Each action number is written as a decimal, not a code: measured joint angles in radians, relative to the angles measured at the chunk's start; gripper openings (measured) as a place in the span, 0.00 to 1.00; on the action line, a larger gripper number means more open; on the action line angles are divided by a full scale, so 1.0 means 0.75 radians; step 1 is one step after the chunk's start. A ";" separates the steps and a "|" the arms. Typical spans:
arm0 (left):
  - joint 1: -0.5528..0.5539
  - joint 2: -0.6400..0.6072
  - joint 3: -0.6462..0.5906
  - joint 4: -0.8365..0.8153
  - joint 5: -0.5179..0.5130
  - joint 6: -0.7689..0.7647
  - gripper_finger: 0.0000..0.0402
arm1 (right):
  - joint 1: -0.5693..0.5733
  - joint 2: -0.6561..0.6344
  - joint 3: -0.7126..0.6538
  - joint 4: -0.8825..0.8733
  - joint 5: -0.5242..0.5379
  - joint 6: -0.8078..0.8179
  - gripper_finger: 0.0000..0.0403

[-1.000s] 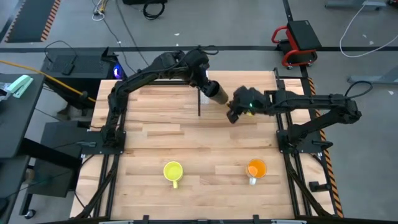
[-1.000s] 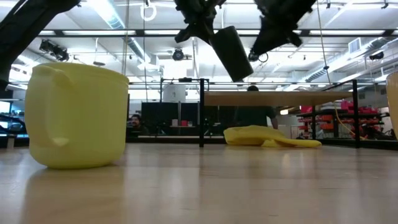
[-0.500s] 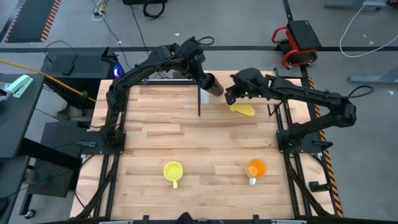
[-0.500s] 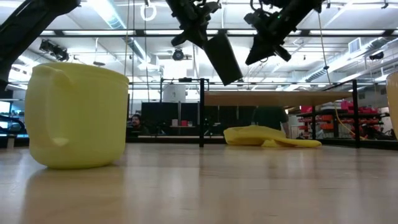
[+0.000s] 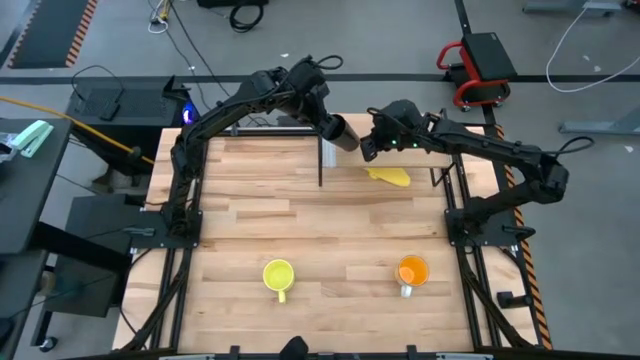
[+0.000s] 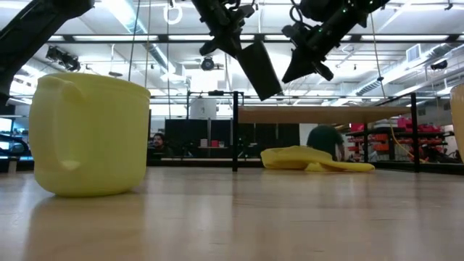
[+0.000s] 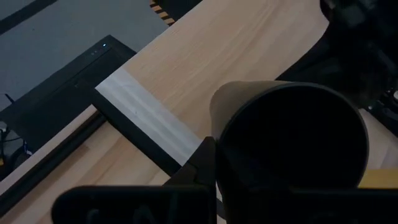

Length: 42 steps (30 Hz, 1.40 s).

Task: Stack small to large cups/mugs on shelf
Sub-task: Put the black cup on the shelf

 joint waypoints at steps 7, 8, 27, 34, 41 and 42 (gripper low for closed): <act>0.001 0.002 0.000 -0.007 -0.008 0.011 0.02 | -0.005 0.094 0.000 0.065 -0.035 0.001 0.00; 0.002 0.002 -0.001 -0.008 -0.007 0.012 0.03 | -0.004 0.105 0.000 0.069 -0.038 0.000 0.00; -0.010 0.049 0.000 -0.012 0.054 0.015 0.05 | -0.031 0.131 -0.003 0.083 -0.045 -0.003 0.00; -0.013 0.066 0.003 0.031 0.068 0.028 0.04 | -0.032 0.133 -0.002 0.063 -0.038 -0.005 0.00; 0.002 0.058 -0.001 0.016 0.102 0.029 0.08 | -0.041 0.135 -0.002 0.072 -0.042 -0.007 0.00; -0.001 0.062 0.000 0.023 0.112 0.029 0.08 | -0.045 0.135 -0.002 0.071 -0.042 -0.008 0.00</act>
